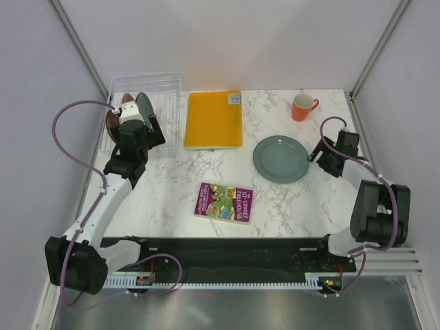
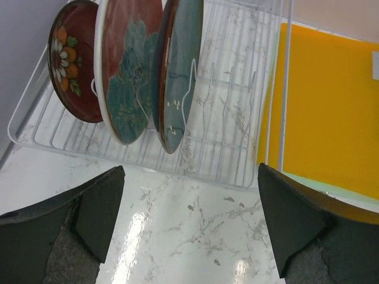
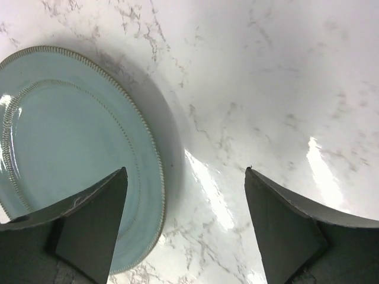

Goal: Unload the plates from the dish rack

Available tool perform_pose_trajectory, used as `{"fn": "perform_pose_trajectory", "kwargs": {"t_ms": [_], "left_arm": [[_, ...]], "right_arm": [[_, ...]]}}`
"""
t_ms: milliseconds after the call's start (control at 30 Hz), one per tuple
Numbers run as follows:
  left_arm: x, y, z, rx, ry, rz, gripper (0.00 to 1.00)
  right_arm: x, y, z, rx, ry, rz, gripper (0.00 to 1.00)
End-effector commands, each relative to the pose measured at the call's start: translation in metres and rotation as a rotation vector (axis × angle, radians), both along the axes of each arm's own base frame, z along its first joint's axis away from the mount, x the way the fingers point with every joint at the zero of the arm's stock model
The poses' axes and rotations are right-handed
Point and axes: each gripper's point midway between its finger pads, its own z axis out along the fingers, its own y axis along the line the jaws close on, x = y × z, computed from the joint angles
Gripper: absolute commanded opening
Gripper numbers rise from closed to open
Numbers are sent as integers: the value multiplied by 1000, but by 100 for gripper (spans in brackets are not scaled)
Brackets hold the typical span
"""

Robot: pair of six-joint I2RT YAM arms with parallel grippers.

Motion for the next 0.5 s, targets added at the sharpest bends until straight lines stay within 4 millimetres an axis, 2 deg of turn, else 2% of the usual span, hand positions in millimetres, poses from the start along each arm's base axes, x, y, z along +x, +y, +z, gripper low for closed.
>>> {"fn": "perform_pose_trajectory", "kwargs": {"t_ms": [0,67,100,133,167,200,233,300,333,400,467], "left_arm": [[30,13,25,6,-52,0,100],[42,23,29,9,-62,23,100],[50,25,20,18,-38,27,100],[55,28,19,32,-32,28,100],[63,30,27,38,-58,28,100],[69,31,23,48,-51,27,100],[78,31,13,61,-25,21,100],[91,29,18,63,-38,17,100],[99,28,6,67,-13,14,99],[108,31,7,77,-18,32,98],[119,35,1,95,1,53,96]], "right_arm": [[-11,-27,48,-151,-61,-68,88],[-13,-16,59,-115,-103,-42,88],[-14,-14,72,-112,-141,-37,88],[-16,-12,75,-108,-155,-32,89],[-17,-11,80,-111,-168,-31,90],[-18,-10,88,-112,-193,-31,91],[-19,-10,90,-112,-198,-28,91],[-19,-7,93,-105,-208,-15,91],[-19,-6,94,-101,-208,-12,91],[-19,-3,93,-88,-206,-2,91],[-19,-2,90,-81,-197,3,91]]}}
